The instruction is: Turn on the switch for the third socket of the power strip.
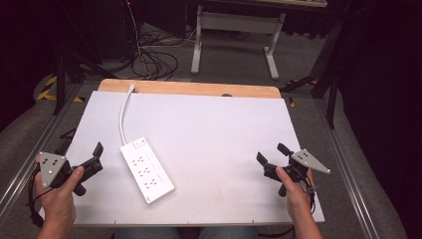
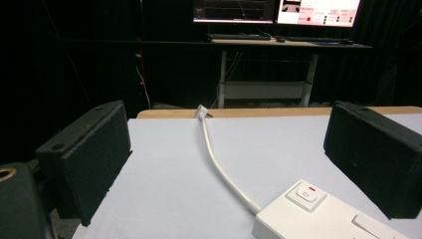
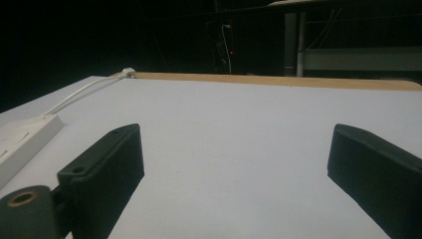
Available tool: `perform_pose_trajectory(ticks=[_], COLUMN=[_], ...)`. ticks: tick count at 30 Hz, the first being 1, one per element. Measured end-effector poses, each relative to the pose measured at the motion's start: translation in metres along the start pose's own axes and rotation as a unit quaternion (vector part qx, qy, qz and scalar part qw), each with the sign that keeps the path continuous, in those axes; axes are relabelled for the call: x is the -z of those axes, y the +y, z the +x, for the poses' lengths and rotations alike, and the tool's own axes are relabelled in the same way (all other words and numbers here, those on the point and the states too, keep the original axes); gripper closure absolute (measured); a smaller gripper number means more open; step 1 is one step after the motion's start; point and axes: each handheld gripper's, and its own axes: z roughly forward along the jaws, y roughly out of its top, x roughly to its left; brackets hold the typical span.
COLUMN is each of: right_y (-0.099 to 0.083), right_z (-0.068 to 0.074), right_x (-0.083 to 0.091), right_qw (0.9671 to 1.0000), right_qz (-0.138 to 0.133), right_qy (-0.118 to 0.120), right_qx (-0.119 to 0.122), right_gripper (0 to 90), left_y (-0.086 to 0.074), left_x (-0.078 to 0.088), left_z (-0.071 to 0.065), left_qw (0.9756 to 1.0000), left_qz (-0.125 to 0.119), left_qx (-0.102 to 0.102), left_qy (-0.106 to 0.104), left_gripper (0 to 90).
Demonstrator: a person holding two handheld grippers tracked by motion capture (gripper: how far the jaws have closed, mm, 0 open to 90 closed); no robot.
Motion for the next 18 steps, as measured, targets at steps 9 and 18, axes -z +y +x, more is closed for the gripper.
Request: perform_pose_trajectory(ticks=[9,18], right_y=[-0.0003,-0.0003], right_z=[0.0002,-0.0005], right_x=[0.0009,0.0021], right_qw=[1.0,1.0], right_qz=[0.0,-0.001], right_qy=[-0.001,-0.001], right_qx=[-0.001,-0.002], right_gripper=[8.0,8.2], left_y=[0.0,0.0001], left_x=[-0.0011,-0.0036], left_z=[-0.0003,-0.0044], left_qw=[1.0,1.0], left_qz=[-0.002,-0.004], left_qx=[0.002,-0.007], left_qy=[-0.002,0.003], left_gripper=[5.2,9.9])
